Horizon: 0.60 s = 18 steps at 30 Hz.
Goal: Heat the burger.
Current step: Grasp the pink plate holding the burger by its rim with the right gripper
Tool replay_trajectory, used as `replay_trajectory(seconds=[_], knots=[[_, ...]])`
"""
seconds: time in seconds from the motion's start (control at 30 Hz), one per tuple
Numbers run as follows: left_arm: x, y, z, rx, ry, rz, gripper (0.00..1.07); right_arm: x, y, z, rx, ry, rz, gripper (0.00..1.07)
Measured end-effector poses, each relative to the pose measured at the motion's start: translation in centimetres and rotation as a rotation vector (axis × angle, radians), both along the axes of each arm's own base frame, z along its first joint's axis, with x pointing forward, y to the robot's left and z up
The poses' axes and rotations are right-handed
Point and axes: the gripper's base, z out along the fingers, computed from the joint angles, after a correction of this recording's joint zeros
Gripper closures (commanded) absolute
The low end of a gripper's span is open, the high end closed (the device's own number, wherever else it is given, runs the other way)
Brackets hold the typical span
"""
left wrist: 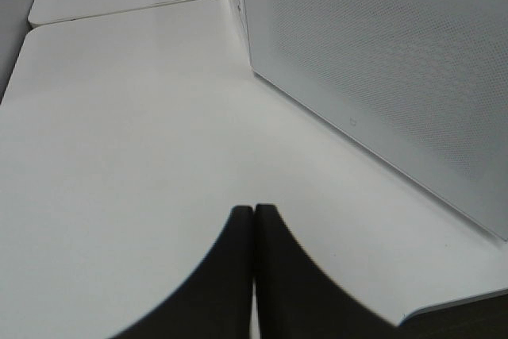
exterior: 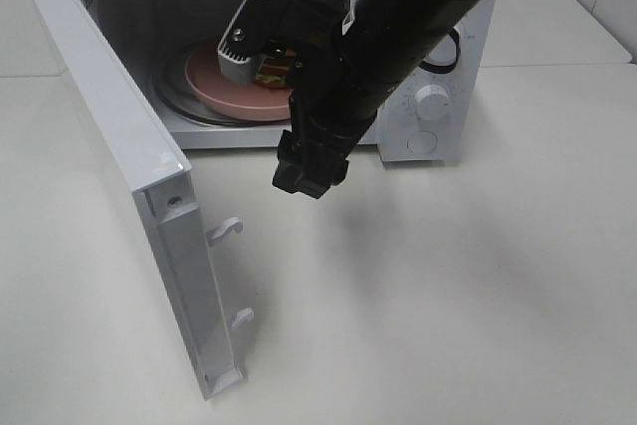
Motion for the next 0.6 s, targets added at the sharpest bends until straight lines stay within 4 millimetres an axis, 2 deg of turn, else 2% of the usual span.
replay_trajectory(seconds=[0.13, 0.2, 0.37, 0.6], knots=[[0.0, 0.0, 0.0, 0.0, 0.0, 0.0, 1.06, 0.4, 1.1, -0.3, -0.025, -0.093, 0.057, 0.36], [0.0, 0.0, 0.0, 0.0, 0.0, 0.0, 1.06, 0.6, 2.2, -0.6, -0.061, -0.22, 0.136, 0.36], [0.0, 0.0, 0.0, 0.0, 0.0, 0.0, 1.06, 0.8, 2.8, -1.3, -0.121, -0.276, 0.189, 0.36], [0.0, 0.0, 0.0, 0.0, 0.0, 0.0, 1.06, 2.1, 3.5, -1.8, -0.14, -0.309, 0.163, 0.36]])
